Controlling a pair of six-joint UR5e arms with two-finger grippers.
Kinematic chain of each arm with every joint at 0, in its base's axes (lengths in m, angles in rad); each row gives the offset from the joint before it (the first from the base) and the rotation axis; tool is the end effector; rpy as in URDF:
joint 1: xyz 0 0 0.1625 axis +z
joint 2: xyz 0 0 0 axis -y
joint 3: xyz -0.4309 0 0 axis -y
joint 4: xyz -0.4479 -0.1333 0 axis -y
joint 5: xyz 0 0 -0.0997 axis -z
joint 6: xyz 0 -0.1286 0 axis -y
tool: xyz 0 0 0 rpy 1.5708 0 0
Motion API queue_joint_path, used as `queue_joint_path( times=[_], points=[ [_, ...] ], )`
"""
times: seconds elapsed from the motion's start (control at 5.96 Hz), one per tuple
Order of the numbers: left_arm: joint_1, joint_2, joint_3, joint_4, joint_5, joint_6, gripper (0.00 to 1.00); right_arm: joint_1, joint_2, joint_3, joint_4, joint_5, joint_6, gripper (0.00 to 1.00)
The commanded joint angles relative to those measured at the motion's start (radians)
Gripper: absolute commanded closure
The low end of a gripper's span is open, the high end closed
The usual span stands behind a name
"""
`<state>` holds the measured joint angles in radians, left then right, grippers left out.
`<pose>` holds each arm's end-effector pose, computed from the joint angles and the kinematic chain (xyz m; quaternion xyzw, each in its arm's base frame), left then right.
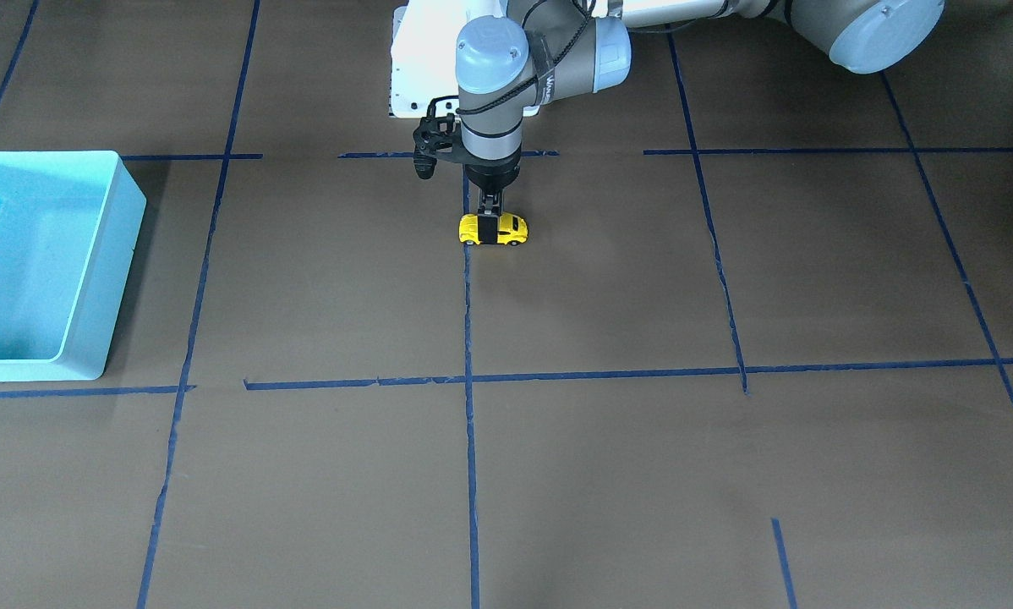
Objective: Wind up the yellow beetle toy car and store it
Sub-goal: 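Press the car down with the left gripper and drag it backward to wind it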
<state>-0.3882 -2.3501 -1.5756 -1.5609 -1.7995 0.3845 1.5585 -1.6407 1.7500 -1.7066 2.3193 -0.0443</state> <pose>0.6814 -0.3912 0.1726 0.3045 0.2431 0.6798 0.6213 0.0395 -0.5128 0.6403 -0.0065 -0.3657 -0.0215 0.9305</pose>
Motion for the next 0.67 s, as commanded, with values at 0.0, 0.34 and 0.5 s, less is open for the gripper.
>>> queue_joint_path(
  times=[0.0,0.34,0.5],
  points=[
    [0.003,-0.009,0.043,-0.042,0.000,-0.016,0.00,0.000,-0.005,-0.004,-0.005,0.011,0.000,0.00],
    [0.005,-0.024,0.063,-0.042,0.000,-0.019,0.00,0.000,-0.004,-0.003,0.001,0.011,0.000,0.00],
    [0.005,-0.026,0.066,-0.042,0.000,-0.021,0.01,0.000,-0.004,-0.001,0.001,0.012,0.000,0.00]
  ],
)
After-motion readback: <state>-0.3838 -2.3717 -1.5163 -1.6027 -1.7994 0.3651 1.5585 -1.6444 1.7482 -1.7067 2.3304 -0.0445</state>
